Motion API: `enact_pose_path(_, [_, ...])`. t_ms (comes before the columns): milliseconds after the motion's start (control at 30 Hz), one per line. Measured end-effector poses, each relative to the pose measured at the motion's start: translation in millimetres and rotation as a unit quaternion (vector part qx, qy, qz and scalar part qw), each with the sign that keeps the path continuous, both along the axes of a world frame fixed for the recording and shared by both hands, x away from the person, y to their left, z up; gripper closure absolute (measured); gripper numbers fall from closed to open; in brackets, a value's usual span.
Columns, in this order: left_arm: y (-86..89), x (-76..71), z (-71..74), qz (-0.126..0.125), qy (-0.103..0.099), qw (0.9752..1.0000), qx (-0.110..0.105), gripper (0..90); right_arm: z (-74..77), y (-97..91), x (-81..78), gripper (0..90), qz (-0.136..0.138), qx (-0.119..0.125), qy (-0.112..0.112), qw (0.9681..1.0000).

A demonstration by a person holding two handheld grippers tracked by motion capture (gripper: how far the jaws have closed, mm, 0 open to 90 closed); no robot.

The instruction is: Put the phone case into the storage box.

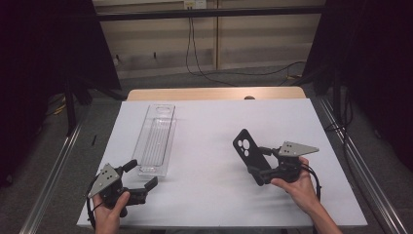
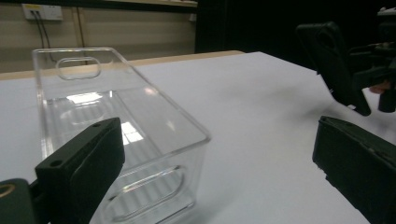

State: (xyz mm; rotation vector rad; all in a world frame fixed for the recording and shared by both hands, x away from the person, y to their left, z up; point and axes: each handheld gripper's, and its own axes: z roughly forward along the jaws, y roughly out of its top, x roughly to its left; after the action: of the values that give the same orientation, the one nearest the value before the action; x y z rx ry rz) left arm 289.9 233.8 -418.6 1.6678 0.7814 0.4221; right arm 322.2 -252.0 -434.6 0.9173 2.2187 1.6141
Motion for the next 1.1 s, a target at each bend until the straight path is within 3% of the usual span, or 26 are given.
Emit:
enact_pose_path(133, [-8.0, 0.0, 2.4, -0.024, 0.003, 0.9997, -0.002, 2.4, -0.7, 10.9, -2.6, 14.8, 0.028, 0.003, 0.001, 0.9996])
enact_pose_path(233, [-15.9, 0.6, 6.5, -0.054, 0.006, 0.9984, -0.016, 2.4, -0.5, 15.1, -4.6, 14.8, 0.042, 0.011, 0.002, 0.9991])
enact_pose_path(500, [-33.4, 0.6, 11.4, -0.087, -0.012, 0.9961, 0.007, 2.8, 0.5, 23.7, -8.2, 14.7, 0.065, 0.022, 0.003, 0.9977])
enact_pose_path(633, [-45.7, 2.1, 11.6, -0.113, -0.020, 0.9932, 0.018, 3.1, -0.5, 28.5, -9.5, 14.7, 0.080, 0.024, 0.006, 0.9965])
enact_pose_path(1033, [-58.5, 12.5, 13.1, -0.148, 0.005, 0.9888, 0.017, 3.2, -0.5, 39.1, -10.3, 14.7, 0.105, 0.032, 0.007, 0.9940])
enact_pose_path(1100, [-60.9, 15.3, 14.1, -0.144, 0.002, 0.9894, 0.022, 3.4, -0.2, 40.9, -10.4, 14.7, 0.110, 0.034, 0.007, 0.9933])
